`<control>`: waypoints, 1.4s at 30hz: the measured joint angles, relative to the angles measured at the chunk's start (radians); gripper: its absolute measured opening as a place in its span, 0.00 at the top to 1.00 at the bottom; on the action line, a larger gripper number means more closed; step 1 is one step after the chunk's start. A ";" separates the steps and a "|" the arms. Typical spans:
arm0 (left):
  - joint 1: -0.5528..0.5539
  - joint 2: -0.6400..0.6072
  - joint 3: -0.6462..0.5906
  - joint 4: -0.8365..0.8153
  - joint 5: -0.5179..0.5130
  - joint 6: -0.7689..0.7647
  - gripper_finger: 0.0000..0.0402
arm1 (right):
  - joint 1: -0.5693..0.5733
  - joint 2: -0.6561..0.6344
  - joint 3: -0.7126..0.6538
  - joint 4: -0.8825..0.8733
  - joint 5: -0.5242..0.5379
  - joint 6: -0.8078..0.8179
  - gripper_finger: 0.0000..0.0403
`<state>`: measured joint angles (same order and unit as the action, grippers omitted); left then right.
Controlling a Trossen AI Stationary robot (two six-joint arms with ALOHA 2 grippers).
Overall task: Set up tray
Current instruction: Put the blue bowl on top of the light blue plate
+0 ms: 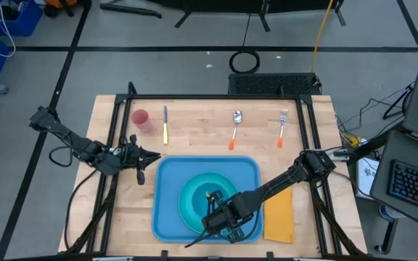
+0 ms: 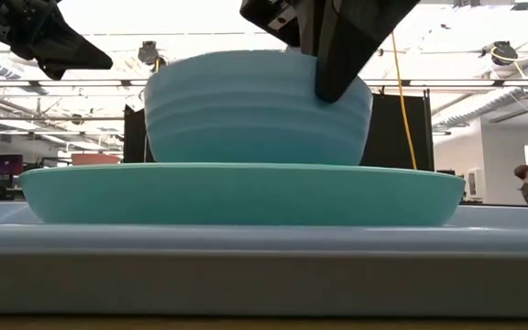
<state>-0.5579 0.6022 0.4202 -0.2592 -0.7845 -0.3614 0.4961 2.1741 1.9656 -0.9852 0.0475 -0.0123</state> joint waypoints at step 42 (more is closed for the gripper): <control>0.000 0.000 0.000 0.000 0.001 -0.003 0.88 | 0.000 0.000 0.000 0.032 -0.024 0.003 0.85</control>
<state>-0.5577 0.6022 0.4200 -0.2592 -0.7837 -0.3647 0.4957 2.1742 1.9656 -0.9534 0.0238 -0.0088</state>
